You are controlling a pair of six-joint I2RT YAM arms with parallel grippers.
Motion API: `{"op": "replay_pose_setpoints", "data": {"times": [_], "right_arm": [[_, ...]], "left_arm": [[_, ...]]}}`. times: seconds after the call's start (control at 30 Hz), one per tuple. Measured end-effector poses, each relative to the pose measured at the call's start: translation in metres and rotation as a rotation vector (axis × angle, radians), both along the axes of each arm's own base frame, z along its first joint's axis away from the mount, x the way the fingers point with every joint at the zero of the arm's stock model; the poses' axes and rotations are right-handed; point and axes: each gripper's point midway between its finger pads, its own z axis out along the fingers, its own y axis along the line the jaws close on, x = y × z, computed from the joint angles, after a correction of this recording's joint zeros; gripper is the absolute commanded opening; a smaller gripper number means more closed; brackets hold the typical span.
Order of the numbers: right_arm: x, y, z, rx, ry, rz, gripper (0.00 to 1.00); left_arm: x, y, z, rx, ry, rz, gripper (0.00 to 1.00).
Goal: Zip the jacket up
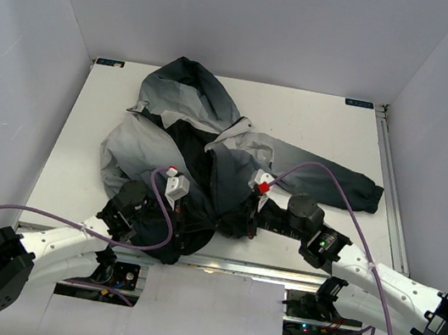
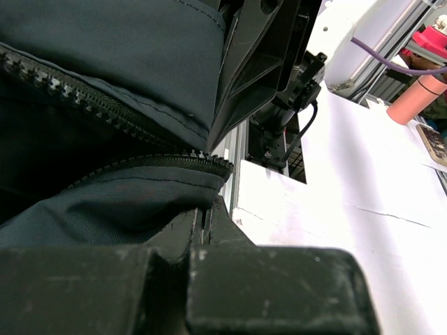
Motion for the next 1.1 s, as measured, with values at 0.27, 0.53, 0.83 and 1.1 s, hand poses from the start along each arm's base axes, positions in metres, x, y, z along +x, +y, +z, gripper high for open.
{"op": "replay_pose_setpoints", "data": {"times": [0.27,0.53,0.83,1.1], "right_arm": [[0.002,0.000,-0.002,-0.002,0.015,-0.015,0.22],[0.005,-0.004,0.006,0.038,0.018,-0.062,0.40],[0.007,-0.032,0.002,0.056,0.048,-0.186,0.65],[0.015,-0.055,0.000,0.055,0.086,-0.315,0.79]], "left_arm": [[0.000,0.003,0.003,-0.008,0.002,0.021,0.00],[-0.005,0.006,0.008,-0.030,0.049,0.028,0.00],[-0.005,0.007,0.003,-0.016,0.143,0.043,0.00],[-0.006,0.006,-0.002,-0.003,0.188,0.044,0.00]]}}
